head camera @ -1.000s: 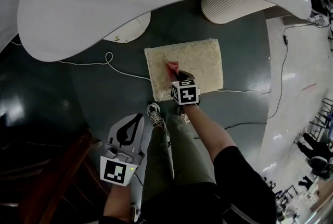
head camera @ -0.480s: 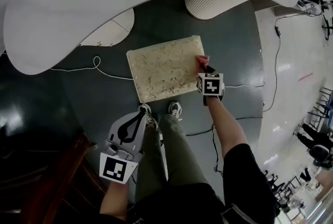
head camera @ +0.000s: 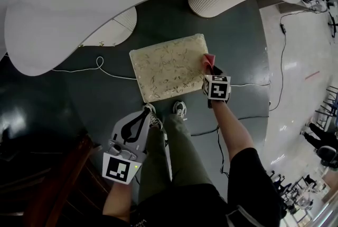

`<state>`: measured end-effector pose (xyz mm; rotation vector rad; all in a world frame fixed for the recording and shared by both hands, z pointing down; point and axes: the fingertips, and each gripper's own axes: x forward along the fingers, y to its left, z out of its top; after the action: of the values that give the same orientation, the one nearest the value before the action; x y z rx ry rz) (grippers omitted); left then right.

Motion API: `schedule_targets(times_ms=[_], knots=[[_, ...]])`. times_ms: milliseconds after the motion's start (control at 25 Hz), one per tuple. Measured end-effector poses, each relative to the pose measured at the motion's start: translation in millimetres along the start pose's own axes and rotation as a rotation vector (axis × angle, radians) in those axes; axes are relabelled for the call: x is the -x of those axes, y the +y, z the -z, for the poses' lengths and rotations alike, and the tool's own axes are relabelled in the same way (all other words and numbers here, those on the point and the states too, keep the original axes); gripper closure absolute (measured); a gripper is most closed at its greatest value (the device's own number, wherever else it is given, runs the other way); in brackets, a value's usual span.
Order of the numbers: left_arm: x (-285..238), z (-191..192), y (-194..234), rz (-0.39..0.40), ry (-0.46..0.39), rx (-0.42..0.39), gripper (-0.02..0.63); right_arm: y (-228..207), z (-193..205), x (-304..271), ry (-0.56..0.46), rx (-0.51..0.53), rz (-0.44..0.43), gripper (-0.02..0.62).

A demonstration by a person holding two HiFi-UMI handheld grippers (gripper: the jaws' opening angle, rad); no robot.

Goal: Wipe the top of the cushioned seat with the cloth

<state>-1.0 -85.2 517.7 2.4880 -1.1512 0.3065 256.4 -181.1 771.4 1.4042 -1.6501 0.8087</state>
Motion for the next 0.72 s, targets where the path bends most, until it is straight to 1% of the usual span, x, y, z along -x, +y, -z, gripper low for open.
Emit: schedule_targets(times_ms=[80,160,280,360,440,520,640,720], knots=[[3.8,1.1,3.3,-0.006,-0.002,0.005,0.589,43.3,-1.2,11.1,-0.035,0.02,-0.093,0.569],[9.2,1.9,7.3,-0.014,-0.002,0.006,0.589,95.7,2.3,21.6,-0.058,0.029,-0.201,0.569],[19.3,2.1,14.5,-0.031,-0.006,0.01,0.589,176.0,9.7,35.9,-0.074,0.041,-0.355,0.569],[28.9,3.8,21.3,-0.049,-0.006,0.015,0.589,223.4,15.6,41.3,-0.073,0.054,-0.432,0.569],[40.2,6.3,29.0,-0.068,-0.004,0.015,0.589,262.1,23.4,41.5,-0.057,0.064,-0.482,0.569],[51.7,9.9,36.6,-0.088,0.004,0.016,0.589,291.2,32.1,38.3,-0.035,0.071,-0.509,0.569],[66.7,17.2,46.9,-0.117,0.016,0.023,0.589,319.6,47.9,29.6,0.011,0.092,-0.519,0.569],[73.6,22.3,52.3,-0.13,0.022,0.029,0.589,328.8,58.3,21.8,0.041,0.104,-0.51,0.569]])
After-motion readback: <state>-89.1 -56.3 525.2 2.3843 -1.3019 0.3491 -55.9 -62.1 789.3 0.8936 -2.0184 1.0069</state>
